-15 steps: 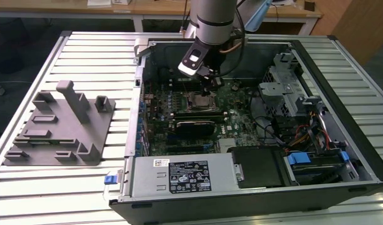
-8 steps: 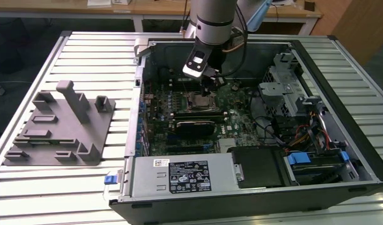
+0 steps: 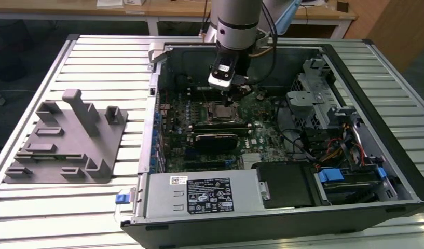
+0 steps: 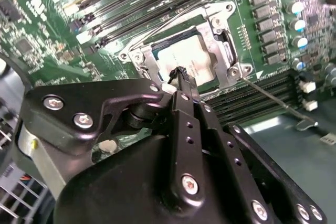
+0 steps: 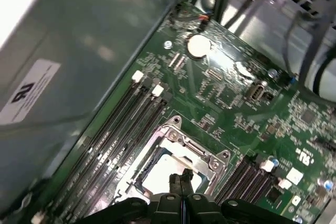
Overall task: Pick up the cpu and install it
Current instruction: 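Close the cpu cover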
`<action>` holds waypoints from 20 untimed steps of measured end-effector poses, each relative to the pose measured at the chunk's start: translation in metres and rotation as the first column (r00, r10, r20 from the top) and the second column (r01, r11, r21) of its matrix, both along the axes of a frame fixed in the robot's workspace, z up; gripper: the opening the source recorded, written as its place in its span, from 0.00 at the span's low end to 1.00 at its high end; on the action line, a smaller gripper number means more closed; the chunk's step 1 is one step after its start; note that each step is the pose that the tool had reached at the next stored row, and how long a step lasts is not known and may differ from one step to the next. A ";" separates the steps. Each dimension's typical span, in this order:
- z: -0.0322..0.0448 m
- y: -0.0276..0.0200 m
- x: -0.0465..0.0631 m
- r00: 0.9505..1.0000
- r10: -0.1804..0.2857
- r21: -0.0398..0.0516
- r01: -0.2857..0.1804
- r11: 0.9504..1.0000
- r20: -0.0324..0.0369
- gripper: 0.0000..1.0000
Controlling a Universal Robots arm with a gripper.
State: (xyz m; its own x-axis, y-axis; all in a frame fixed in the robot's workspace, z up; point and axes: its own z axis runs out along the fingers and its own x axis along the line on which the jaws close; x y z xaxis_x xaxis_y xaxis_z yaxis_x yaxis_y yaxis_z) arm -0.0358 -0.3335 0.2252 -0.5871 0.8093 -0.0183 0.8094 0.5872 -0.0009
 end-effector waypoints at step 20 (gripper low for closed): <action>-0.0003 0.0000 0.000 0.935 0.356 0.000 -0.356 0.935 0.000 0.11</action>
State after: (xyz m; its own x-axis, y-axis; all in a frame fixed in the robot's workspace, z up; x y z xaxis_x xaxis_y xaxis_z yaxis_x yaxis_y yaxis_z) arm -0.0358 -0.3335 0.2249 -0.8366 0.5475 -0.0183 0.5476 0.8367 -0.0009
